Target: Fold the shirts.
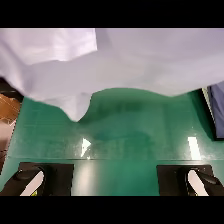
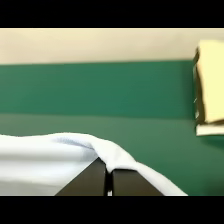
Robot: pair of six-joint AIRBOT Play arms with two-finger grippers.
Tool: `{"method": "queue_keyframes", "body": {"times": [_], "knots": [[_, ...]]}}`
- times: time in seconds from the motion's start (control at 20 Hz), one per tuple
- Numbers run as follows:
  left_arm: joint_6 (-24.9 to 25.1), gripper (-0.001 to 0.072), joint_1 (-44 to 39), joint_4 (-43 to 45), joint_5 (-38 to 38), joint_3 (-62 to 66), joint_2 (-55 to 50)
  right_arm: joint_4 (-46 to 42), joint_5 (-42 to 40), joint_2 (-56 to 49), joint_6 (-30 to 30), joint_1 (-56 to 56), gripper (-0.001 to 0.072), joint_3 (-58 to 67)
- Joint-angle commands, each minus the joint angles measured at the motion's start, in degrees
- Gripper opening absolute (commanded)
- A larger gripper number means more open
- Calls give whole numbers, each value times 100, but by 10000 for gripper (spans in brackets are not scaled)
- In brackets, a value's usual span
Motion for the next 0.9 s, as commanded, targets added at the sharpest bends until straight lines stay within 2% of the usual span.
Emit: {"method": "queue_keyframes", "body": {"times": [0.0,0.1,0.25,0.4,0.6,0.85], "knots": [[-116,24,4,55,131,719,11,-4,667,-129,9,-382,17,992],[-116,25,4,92,79,557,-31,7,1189,-525,59,-428,16,1478],[-118,25,4,92,9,-575,-61,22,1738,-1250,330,-247,16,1755],[-111,26,2,90,-192,-1956,-308,-109,1742,-1976,374,411,16,1104],[2,26,4,96,-396,-3462,-1191,-1504,1674,-3154,699,1464,16,138],[439,26,2,90,138,-4044,-2933,-1580,1091,-4780,717,1762,16,-195]]}}
